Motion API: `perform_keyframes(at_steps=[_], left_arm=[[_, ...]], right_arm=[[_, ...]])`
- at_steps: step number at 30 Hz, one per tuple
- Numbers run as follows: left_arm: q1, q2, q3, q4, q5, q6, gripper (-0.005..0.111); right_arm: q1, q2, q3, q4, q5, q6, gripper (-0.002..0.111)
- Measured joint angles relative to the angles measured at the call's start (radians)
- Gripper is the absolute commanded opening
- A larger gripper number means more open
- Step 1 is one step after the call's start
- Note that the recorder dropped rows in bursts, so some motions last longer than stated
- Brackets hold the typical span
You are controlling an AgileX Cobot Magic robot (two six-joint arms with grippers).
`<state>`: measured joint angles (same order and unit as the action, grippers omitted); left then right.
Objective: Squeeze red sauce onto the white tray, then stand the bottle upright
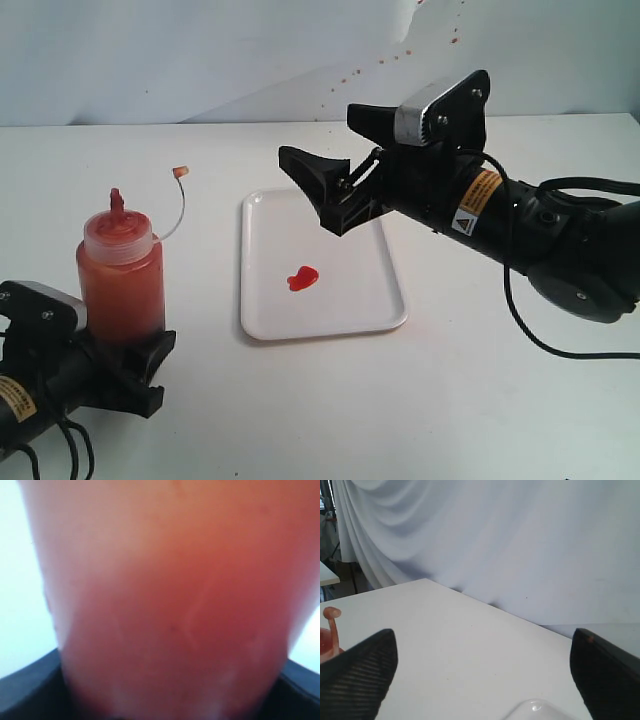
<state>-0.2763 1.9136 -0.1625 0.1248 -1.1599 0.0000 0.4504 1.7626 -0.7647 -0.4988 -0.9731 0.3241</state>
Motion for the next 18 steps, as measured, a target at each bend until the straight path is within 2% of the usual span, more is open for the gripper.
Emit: perform_keyframes(at_steps=[18], left_arm=[[0.000,0.000,-0.032,0.020,0.030,0.000,0.000]], right_arm=[[0.000,0.000,0.000,0.000,0.000,0.000,0.085]])
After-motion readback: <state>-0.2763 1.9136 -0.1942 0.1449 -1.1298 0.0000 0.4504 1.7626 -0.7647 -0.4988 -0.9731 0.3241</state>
